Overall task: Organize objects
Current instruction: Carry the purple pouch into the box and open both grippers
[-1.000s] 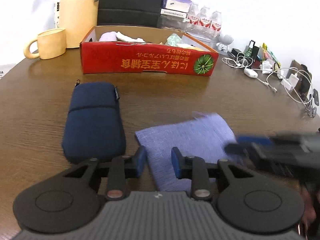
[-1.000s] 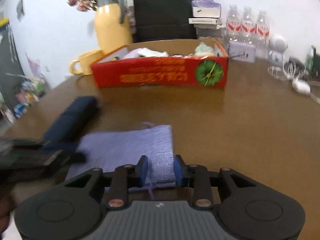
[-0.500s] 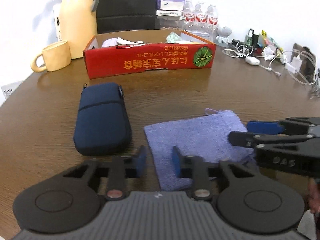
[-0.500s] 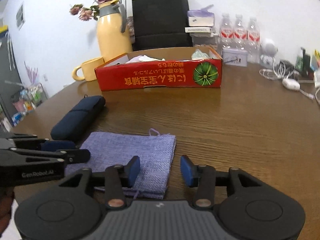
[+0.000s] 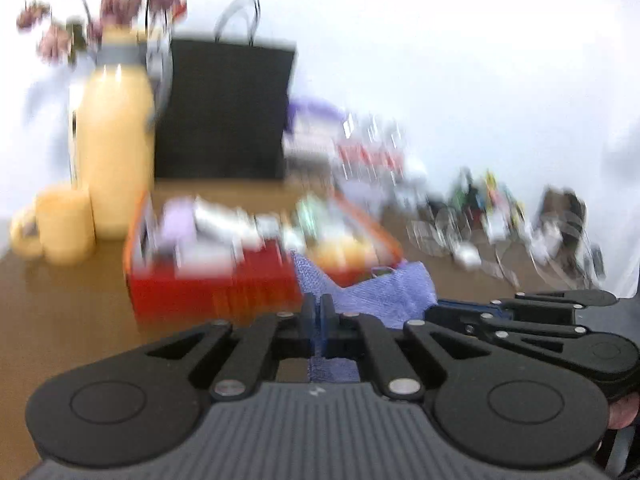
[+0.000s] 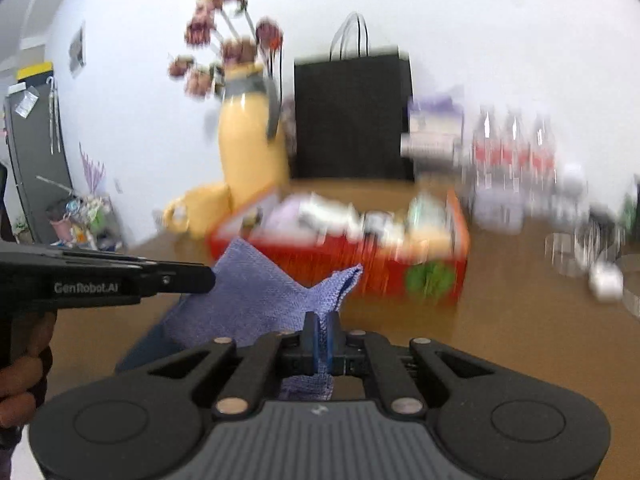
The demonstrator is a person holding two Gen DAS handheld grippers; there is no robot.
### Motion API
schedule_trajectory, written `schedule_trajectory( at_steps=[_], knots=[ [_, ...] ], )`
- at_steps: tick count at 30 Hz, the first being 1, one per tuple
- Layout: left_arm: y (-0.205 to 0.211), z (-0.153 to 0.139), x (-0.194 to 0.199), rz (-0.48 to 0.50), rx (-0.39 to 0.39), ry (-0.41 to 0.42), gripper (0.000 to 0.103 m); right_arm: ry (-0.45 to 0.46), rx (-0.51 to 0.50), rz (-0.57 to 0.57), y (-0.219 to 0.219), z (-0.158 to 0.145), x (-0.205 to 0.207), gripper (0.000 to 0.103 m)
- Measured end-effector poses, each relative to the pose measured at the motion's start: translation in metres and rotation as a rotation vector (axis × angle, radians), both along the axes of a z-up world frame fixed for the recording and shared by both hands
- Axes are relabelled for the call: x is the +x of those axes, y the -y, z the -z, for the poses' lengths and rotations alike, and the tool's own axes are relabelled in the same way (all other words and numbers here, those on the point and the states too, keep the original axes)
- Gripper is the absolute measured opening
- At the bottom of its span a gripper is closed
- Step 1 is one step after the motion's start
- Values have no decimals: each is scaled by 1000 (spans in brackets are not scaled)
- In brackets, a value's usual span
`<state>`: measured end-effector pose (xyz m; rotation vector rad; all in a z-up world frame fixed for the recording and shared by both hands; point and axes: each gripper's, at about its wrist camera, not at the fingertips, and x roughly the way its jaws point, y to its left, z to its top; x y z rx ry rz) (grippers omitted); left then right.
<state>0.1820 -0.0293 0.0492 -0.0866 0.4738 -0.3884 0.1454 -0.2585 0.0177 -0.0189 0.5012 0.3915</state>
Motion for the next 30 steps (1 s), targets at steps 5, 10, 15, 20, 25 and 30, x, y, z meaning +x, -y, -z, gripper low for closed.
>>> schedule_trajectory(
  at_steps=[5, 10, 15, 20, 25, 30],
  knots=[
    [-3, -27, 104, -23, -28, -12, 3, 39, -15, -23, -3, -38, 103, 3],
    [10, -1, 225, -97, 74, -144, 3, -33, -160, 14, -29, -23, 229, 3],
    [19, 55, 309, -179, 127, -337, 4, -196, -237, 60, -42, 23, 318, 3],
    [23, 73, 321, -179, 155, -369, 21, -288, -265, 112, -40, 56, 347, 15],
    [22, 52, 300, -181, 182, -283, 51, -276, -181, 134, -29, 44, 342, 47],
    [5, 16, 241, -182, 183, -193, 68, -186, -121, 119, -24, 1, 302, 52]
  ],
)
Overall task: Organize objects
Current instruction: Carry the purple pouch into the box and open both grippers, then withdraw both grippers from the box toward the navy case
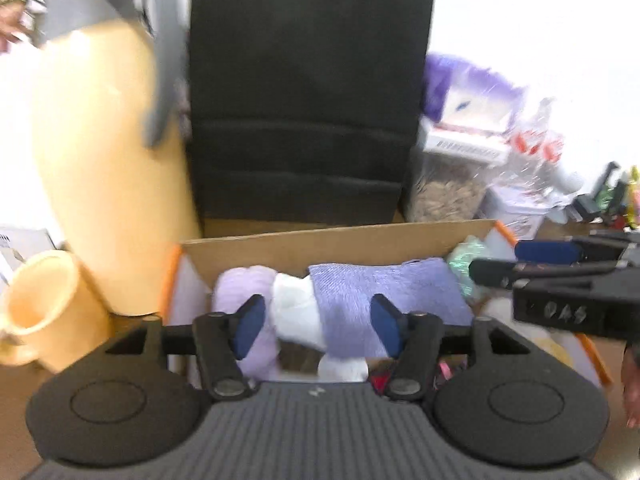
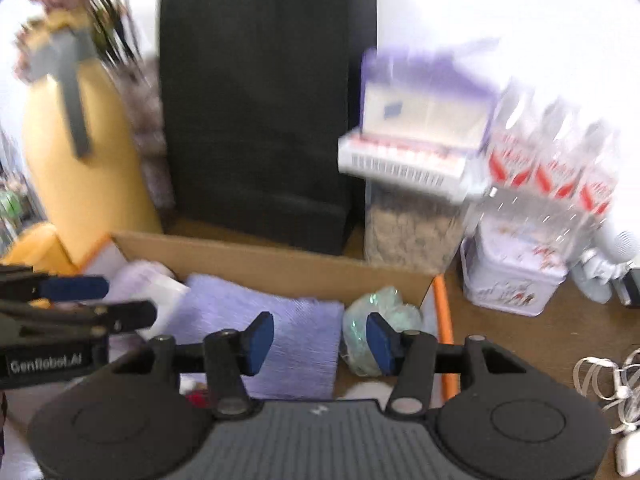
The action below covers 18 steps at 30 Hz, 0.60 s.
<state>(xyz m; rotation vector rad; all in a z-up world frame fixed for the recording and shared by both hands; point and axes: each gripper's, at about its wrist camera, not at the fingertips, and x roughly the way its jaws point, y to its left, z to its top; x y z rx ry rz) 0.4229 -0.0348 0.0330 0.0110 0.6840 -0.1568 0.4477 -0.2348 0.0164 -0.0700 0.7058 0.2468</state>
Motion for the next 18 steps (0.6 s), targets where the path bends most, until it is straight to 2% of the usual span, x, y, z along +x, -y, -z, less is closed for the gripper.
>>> schedule_trajectory(
  at_steps=[1, 5, 8, 13, 16, 18],
  knots=[
    [-7, -7, -16, 4, -4, 19, 77, 34, 6, -17, 1, -10, -16, 56],
    [-31, -19, -108, 3, -12, 100, 94, 120, 31, -119, 1, -31, -97, 63],
    [-43, 2, -181, -34, -29, 96, 96, 131, 75, -198, 4, -25, -166, 73],
    [-56, 39, -279, -92, -64, 31, 97, 91, 91, -197, 4, 13, -256, 76],
    [-61, 50, -315, -138, -81, -1, 98, 27, 115, -177, 2, 40, -304, 76],
    [-61, 57, -331, -133, -92, -21, 98, -10, 120, -186, 3, 53, -329, 76]
  ],
)
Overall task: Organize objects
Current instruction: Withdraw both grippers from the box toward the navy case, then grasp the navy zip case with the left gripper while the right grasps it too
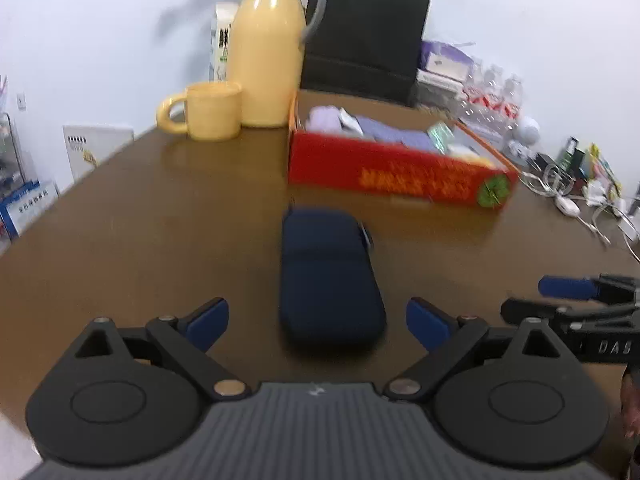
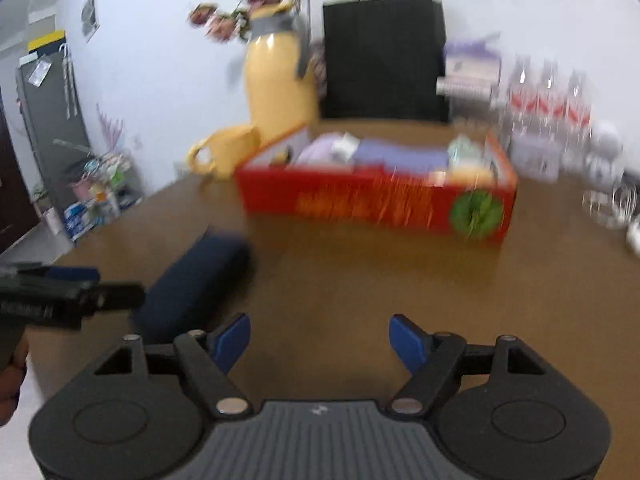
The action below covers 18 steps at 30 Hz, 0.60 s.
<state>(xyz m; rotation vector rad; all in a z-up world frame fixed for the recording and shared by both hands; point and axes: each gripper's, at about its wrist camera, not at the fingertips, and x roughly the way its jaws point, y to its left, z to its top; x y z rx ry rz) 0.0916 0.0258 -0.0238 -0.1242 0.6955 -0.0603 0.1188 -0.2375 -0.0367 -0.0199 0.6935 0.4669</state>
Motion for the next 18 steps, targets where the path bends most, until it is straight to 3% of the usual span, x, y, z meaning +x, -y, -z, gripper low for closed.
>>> schedule_trajectory(
  at_steps=[5, 10, 13, 16, 18],
  knots=[
    [12, 10, 4, -11, 37, 32, 99, -23, 3, 40, 6, 6, -37, 76],
    [19, 30, 32, -56, 54, 0, 94, -2, -6, 124, 18, 6, -43, 76],
    [24, 40, 39, 3, 76, 10, 78, -10, -13, 142, 21, 9, -35, 76],
    [35, 44, 40, 54, 133, 46, 73, -19, -17, 150, 22, 16, -26, 76],
    [44, 43, 35, 176, 102, 59, 71, -17, -21, 157, 23, 17, -20, 76]
  ],
)
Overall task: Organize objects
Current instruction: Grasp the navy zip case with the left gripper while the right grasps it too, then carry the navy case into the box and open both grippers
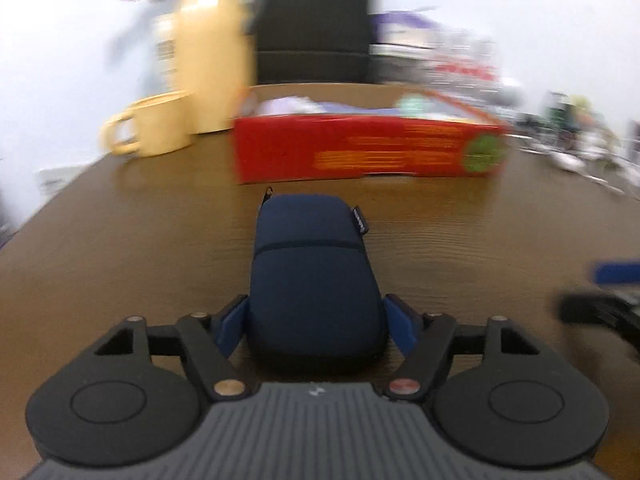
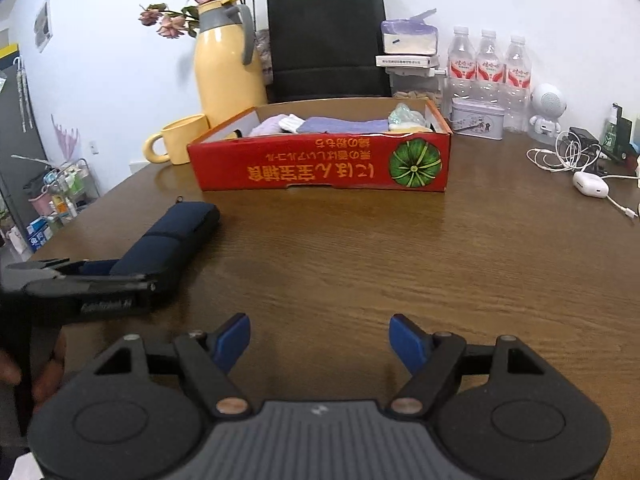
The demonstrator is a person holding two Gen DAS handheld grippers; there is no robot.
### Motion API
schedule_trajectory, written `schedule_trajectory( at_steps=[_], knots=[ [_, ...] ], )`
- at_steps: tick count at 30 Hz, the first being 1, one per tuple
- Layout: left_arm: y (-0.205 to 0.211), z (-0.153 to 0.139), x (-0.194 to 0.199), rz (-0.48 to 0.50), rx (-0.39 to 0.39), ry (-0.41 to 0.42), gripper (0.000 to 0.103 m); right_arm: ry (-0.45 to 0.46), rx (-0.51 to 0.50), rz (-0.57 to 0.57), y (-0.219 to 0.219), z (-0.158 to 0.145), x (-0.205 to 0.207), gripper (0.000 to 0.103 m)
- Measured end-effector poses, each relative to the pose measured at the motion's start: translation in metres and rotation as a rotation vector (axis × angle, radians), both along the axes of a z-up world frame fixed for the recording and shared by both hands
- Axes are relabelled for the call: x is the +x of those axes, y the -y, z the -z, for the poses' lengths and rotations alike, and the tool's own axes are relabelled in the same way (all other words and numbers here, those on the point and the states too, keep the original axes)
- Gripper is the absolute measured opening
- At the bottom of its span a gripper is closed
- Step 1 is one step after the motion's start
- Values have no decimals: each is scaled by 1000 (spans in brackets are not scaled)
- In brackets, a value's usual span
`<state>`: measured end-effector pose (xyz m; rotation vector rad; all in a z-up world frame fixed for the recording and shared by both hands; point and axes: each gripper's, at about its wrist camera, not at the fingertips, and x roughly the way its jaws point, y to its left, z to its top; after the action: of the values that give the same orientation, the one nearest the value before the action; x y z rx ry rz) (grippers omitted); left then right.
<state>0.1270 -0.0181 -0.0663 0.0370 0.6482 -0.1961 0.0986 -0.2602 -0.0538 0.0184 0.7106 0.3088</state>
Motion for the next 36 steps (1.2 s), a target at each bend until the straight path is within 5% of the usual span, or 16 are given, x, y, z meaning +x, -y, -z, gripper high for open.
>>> schedule_trajectory(
  at_steps=[3, 4, 6, 12, 16, 19, 25, 28, 30, 36],
  knots=[
    [16, -1, -12, 329, -39, -35, 76, 24, -1, 30, 5, -4, 11, 76],
    [19, -2, -15, 370, -35, -46, 85, 29, 4, 38, 7, -6, 15, 76],
    [18, -5, -18, 312, 2, -24, 98, 34, 23, 46, 13, -10, 22, 76],
    [-20, -9, -6, 111, -137, -61, 92, -8, 69, 12, 13, 4, 37, 75],
    [-27, -3, 3, 82, -271, -136, 66, -43, 112, 15, 6, 12, 46, 71],
    [-13, -7, 2, 99, -294, -169, 40, -61, 131, -30, 4, 14, 42, 59],
    [-12, -7, -10, 65, -295, -187, 38, -91, 141, -48, 6, 11, 10, 50],
    [-16, -6, -20, 72, -292, -202, 57, -106, 175, -58, 12, 10, -11, 51],
    [-14, -5, -26, 94, -266, -190, 58, -107, 188, -36, 17, 10, -19, 51],
    [-20, 0, -18, 128, -354, -212, 39, -111, 283, -21, 28, 20, -18, 51]
  ],
)
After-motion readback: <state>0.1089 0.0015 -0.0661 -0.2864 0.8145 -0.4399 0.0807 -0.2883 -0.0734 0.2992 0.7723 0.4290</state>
